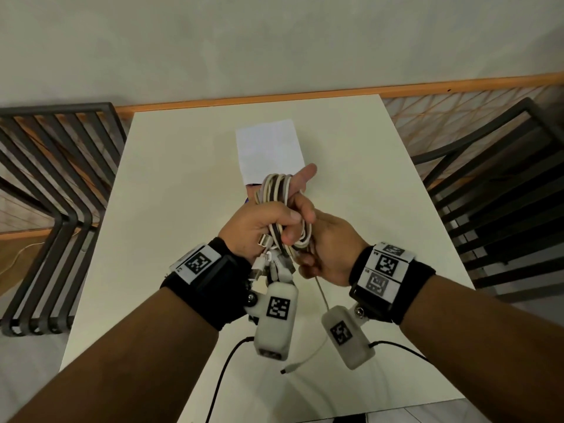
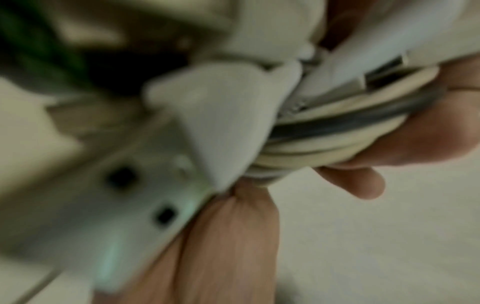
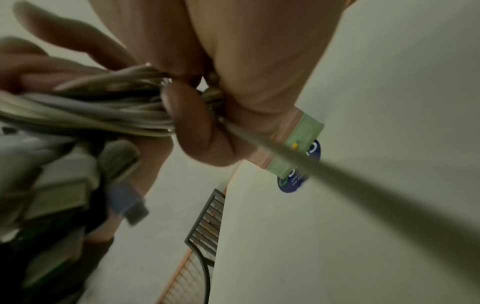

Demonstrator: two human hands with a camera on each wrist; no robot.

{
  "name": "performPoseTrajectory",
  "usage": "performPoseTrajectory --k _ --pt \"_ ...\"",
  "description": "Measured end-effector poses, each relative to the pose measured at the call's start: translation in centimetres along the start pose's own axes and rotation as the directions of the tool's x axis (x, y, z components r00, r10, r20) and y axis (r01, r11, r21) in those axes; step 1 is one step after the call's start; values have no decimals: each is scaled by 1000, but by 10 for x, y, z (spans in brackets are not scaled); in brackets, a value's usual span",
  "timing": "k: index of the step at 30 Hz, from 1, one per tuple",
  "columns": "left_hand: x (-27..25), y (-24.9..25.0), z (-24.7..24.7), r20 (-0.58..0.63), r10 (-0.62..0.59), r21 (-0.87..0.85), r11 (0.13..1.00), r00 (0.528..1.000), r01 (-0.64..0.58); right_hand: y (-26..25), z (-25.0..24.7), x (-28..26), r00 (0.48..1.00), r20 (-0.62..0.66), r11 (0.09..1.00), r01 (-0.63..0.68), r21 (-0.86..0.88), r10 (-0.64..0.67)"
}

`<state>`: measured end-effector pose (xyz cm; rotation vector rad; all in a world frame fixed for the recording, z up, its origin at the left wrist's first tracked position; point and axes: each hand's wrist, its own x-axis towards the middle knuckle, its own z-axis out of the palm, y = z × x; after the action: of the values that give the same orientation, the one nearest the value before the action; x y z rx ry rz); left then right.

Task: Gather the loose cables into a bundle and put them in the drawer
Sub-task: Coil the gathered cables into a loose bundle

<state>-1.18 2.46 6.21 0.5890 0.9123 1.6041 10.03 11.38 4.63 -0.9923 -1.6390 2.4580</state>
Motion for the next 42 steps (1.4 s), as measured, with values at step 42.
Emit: performPoseTrajectory --k 42 --pt "2 -12 -8 -317 -228 492 790 921 365 -19 -38 26 917 259 149 314 -938 -303"
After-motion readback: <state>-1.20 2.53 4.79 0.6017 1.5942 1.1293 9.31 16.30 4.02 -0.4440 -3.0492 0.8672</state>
